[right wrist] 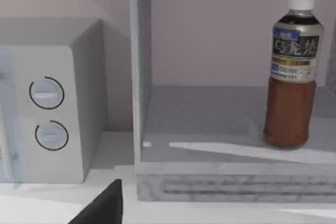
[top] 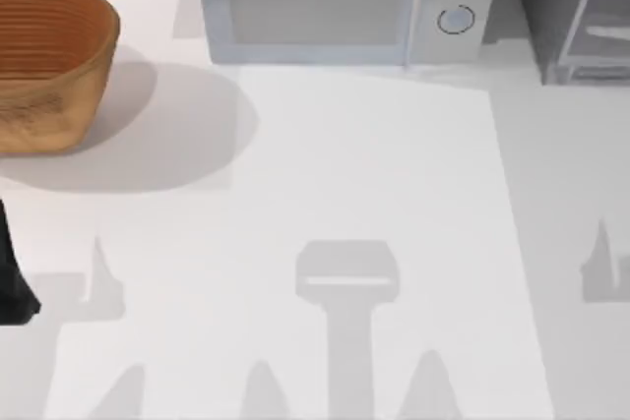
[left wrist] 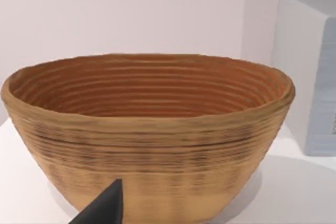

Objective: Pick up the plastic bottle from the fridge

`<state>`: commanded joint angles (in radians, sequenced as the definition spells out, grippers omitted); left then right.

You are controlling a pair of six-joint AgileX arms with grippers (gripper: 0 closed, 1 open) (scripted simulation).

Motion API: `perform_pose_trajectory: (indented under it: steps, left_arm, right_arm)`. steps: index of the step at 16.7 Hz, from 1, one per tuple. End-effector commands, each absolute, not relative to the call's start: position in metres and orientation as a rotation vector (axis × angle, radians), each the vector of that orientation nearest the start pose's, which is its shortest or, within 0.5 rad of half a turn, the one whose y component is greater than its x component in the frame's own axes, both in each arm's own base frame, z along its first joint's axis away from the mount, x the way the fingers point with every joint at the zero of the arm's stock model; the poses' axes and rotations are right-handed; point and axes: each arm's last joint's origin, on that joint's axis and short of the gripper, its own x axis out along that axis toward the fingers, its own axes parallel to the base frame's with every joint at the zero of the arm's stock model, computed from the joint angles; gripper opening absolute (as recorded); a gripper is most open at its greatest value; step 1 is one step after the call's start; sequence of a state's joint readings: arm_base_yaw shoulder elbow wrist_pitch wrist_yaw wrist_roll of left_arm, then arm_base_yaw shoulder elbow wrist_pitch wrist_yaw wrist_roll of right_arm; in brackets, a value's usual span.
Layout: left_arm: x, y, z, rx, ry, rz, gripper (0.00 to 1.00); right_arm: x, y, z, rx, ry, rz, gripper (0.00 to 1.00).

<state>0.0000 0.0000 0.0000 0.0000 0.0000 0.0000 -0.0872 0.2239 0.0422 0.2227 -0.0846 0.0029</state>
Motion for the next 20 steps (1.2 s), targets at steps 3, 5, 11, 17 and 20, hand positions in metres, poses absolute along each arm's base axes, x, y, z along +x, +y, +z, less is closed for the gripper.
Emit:
perform_pose_trajectory:
  steps: [3,5,11,17,20]
  left_arm:
    - [0.106,-0.001,0.16,0.0,0.0,0.0,1.0]
    - [0.106,-0.001,0.16,0.0,0.0,0.0,1.0]
    - [0.106,-0.001,0.16,0.0,0.0,0.0,1.0]
    - [0.106,-0.001,0.16,0.0,0.0,0.0,1.0]
    - [0.106,-0.001,0.16,0.0,0.0,0.0,1.0]
  right_arm:
    - [0.137,-0.019,0.184,-0.01,-0.055,-0.006,1.0]
    - [0.153,-0.029,0.181,-0.009,-0.038,-0.007,1.0]
    - [0.192,-0.068,0.137,0.028,0.059,-0.005,1.0]
    - [0.203,-0.097,0.112,0.011,0.018,-0.001,1.0]
    - [0.205,-0.102,0.11,0.0,0.0,0.0,1.0]
